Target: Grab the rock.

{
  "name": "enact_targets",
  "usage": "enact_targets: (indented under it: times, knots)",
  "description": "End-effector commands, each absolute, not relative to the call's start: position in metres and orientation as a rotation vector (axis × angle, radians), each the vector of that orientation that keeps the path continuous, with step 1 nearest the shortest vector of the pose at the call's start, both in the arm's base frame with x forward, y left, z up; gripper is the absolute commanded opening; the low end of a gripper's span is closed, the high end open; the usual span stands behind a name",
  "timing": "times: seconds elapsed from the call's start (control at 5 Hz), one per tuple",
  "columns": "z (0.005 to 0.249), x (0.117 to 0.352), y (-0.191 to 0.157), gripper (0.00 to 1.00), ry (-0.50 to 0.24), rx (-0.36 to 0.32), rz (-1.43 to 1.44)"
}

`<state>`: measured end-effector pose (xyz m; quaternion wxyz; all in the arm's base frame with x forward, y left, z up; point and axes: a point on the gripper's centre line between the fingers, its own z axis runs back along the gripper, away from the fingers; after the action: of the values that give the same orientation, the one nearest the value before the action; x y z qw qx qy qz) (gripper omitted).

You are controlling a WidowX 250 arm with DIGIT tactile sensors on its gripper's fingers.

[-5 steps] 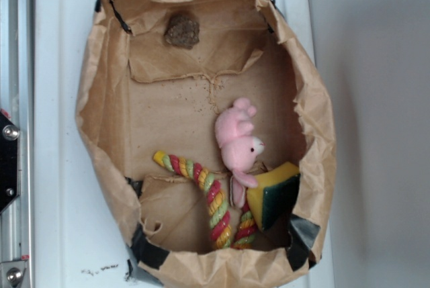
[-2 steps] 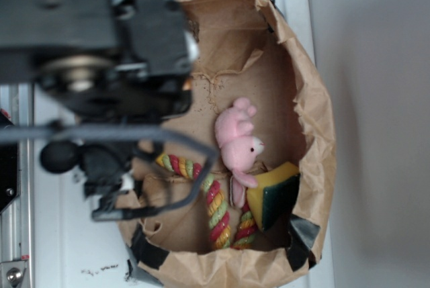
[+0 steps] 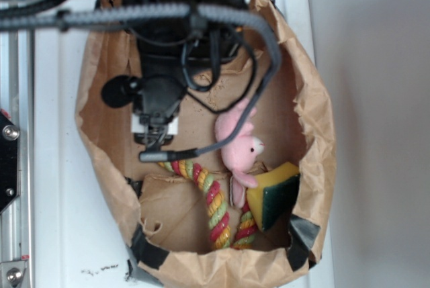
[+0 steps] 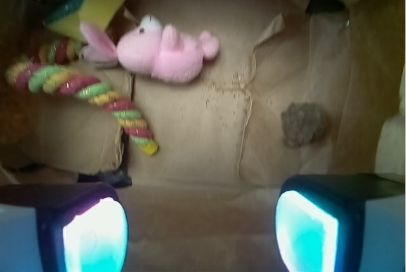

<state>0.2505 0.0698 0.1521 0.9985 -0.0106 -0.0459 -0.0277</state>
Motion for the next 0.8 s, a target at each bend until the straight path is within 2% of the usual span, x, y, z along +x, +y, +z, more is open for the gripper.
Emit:
enact_targets:
  times: [0.0,0.2,0.4,0.6]
  knots:
    - [0.166,0.256,0.077,1.00,-0.140,-0.004,-0.034]
    - [0.166,0.256,0.077,1.00,-0.140,-0.004,-0.034]
    - [0.148,0.279,0.086,1.00,-0.098,-0.001,0.217]
    - [0.155,0.296,0.083,1.00,-0.147,-0.022,0.467]
